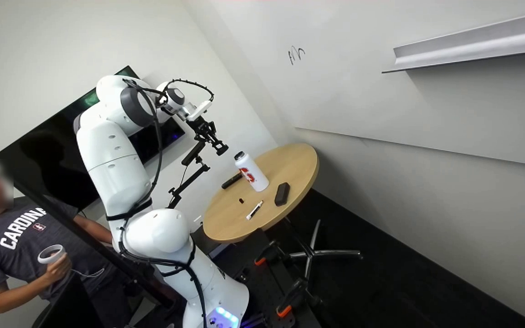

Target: Pick up the lid and close the bottle

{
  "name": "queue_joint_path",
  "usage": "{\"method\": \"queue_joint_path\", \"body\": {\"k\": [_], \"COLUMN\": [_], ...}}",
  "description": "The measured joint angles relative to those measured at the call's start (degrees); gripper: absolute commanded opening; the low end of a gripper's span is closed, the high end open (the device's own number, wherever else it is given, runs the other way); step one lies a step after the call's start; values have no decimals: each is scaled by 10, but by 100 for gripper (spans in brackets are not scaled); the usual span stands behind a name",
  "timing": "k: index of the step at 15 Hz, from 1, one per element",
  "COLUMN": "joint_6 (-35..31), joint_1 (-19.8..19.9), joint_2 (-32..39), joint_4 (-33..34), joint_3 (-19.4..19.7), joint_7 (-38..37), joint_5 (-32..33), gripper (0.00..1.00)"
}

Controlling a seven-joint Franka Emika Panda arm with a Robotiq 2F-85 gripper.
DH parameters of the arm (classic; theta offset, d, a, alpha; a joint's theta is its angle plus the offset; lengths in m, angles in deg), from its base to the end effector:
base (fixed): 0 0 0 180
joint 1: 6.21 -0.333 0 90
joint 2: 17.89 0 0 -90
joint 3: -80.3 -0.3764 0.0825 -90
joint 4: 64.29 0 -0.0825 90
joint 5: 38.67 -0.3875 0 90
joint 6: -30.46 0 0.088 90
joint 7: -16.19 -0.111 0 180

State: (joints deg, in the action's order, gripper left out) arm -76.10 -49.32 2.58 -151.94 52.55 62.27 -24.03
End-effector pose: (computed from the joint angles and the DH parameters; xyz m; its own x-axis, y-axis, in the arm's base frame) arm 0.2894 0.6193 0.5240 -0.4897 0.8705 -0.0497 0.8680 0.4921 0.0670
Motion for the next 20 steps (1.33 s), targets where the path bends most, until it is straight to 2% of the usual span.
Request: {"method": "queue_joint_path", "body": {"k": [5,20], "joint_6": [-39,-40], "joint_1": [-2,-1], "joint_2": [13,36], "joint_4": [0,-1], "joint_3": [8,36], "joint_7": [-1,-2], "joint_5": [23,27], "gripper": [5,5]}}
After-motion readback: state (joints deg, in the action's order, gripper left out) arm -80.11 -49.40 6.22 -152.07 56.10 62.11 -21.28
